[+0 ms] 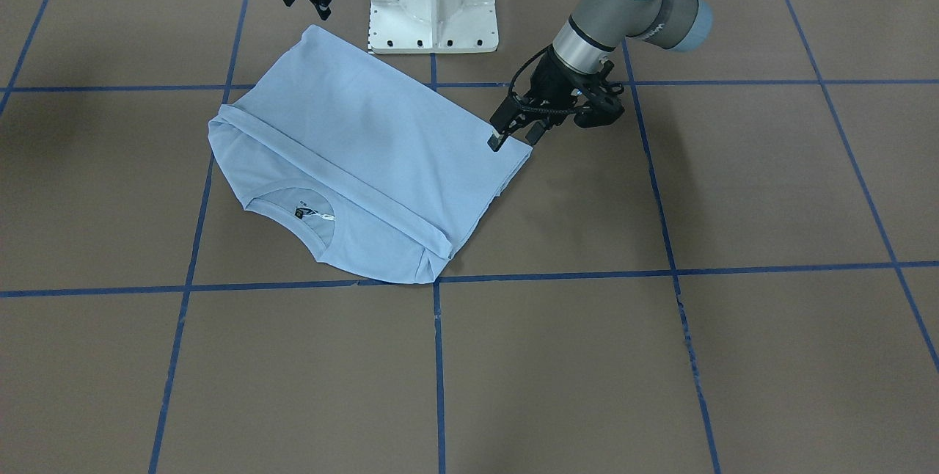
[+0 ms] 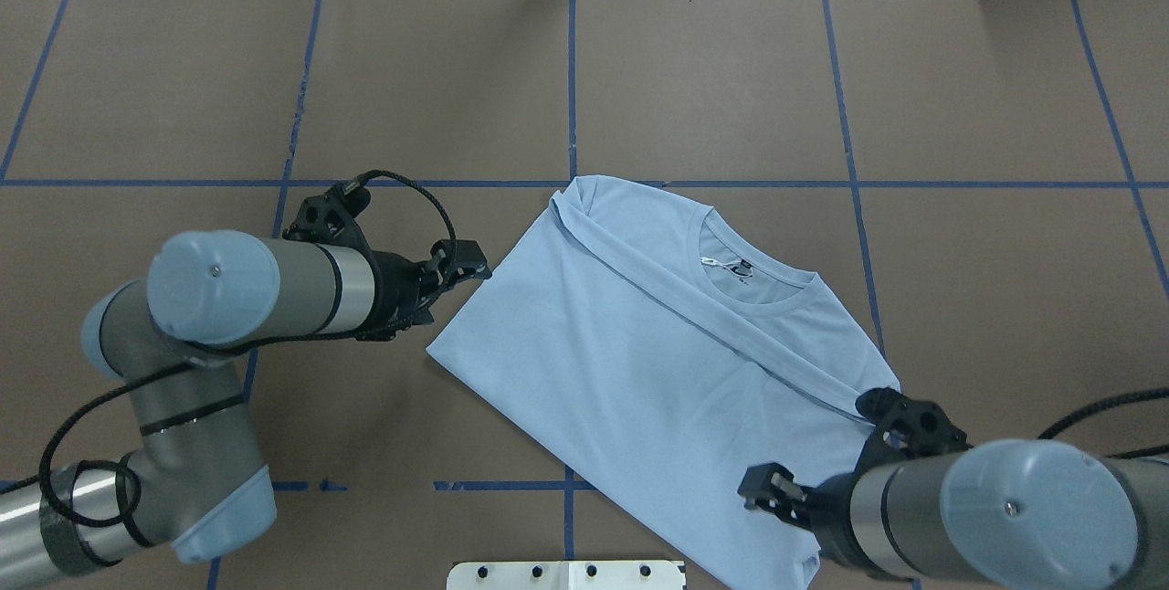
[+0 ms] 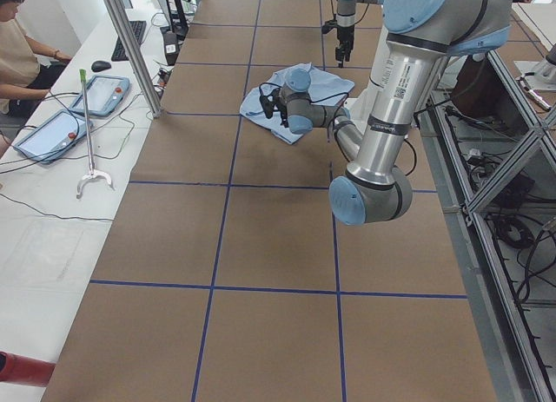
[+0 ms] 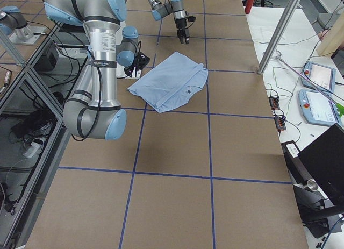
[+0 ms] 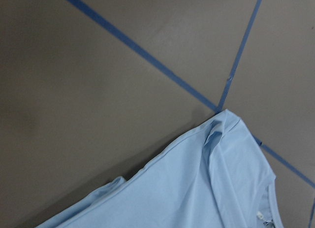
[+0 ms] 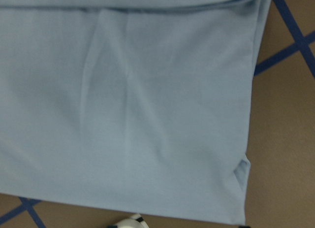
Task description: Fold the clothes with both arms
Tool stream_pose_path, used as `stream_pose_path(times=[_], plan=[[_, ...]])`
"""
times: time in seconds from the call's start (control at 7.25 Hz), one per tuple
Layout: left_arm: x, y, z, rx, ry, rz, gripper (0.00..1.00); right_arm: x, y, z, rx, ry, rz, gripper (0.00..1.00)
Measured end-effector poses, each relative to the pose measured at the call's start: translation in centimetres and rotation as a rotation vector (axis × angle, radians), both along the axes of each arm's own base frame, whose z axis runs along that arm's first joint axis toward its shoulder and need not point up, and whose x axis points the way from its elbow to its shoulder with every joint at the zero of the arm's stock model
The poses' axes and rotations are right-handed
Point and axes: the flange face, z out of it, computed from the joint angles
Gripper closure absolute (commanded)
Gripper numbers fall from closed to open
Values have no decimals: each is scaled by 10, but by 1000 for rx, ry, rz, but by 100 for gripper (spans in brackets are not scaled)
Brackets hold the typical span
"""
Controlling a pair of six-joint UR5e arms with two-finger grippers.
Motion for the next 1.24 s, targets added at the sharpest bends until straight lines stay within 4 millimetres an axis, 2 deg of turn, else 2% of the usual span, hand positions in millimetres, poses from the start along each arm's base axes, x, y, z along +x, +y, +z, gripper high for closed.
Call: stream_pose_path(times=[0.14,0.28,0.55,0.83,0.97,1.1,1.24], plan=[[6,19,5,-8,-39,-3,10,-4,-31,-2,6,-2,62,0],[11,28,13,-17,-68,5,15,-8,-49,-2,13,3,90,0],[25,29,30,-27,-113,13,21,-11,-59,0,18,10,102,0],[31,28,37,-27,-130,17,26,-11,-65,1,23,14,114,0],[34,28,40,-28,-138,18,35,-14,-75,-1,33,15,130,0],[37,27,43,-30,-145,19,51,-19,-86,-3,46,15,141,0],[38,27,45,-31,-148,19,84,-22,-93,-4,52,17,147,0]])
